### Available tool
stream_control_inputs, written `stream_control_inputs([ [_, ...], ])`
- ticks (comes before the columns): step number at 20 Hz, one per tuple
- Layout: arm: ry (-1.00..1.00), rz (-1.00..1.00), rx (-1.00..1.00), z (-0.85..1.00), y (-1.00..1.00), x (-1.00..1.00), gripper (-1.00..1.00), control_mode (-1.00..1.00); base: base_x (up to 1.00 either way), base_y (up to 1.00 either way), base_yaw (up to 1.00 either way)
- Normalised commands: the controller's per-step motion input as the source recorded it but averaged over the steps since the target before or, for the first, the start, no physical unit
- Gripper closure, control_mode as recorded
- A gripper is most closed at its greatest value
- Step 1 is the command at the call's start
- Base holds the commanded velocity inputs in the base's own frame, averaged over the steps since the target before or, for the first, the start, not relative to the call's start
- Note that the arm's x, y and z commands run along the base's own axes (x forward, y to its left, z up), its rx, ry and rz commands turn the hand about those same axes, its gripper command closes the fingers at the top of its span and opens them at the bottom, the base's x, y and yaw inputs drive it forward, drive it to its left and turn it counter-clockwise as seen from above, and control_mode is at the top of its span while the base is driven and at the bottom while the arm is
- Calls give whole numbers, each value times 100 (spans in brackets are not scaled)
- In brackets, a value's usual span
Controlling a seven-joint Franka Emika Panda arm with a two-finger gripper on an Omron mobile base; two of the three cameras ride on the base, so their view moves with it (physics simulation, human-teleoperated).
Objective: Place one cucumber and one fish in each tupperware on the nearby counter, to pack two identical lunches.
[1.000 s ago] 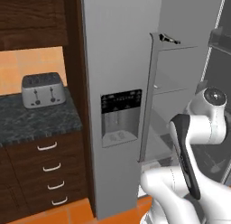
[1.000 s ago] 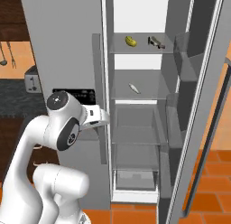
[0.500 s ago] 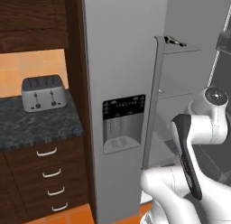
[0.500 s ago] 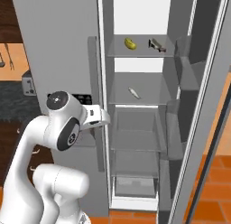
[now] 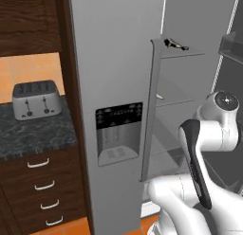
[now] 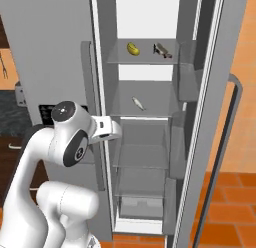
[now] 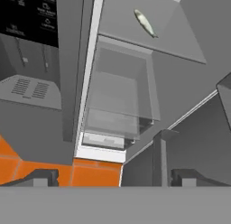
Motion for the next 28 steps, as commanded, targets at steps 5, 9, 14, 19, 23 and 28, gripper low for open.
stream_control_inputs([
  [5,0,0,0,0,0,0,-100,100,7,-36,0],
  [9,0,0,0,0,0,0,-100,100,27,-19,0],
  [14,0,0,0,0,0,0,-100,100,21,-37,0],
  [19,0,0,0,0,0,0,-100,100,30,-33,0],
  [23,0,0,0,0,0,0,-100,100,42,-37,0],
  [28,0,0,0,0,0,0,-100,100,40,-27,1],
])
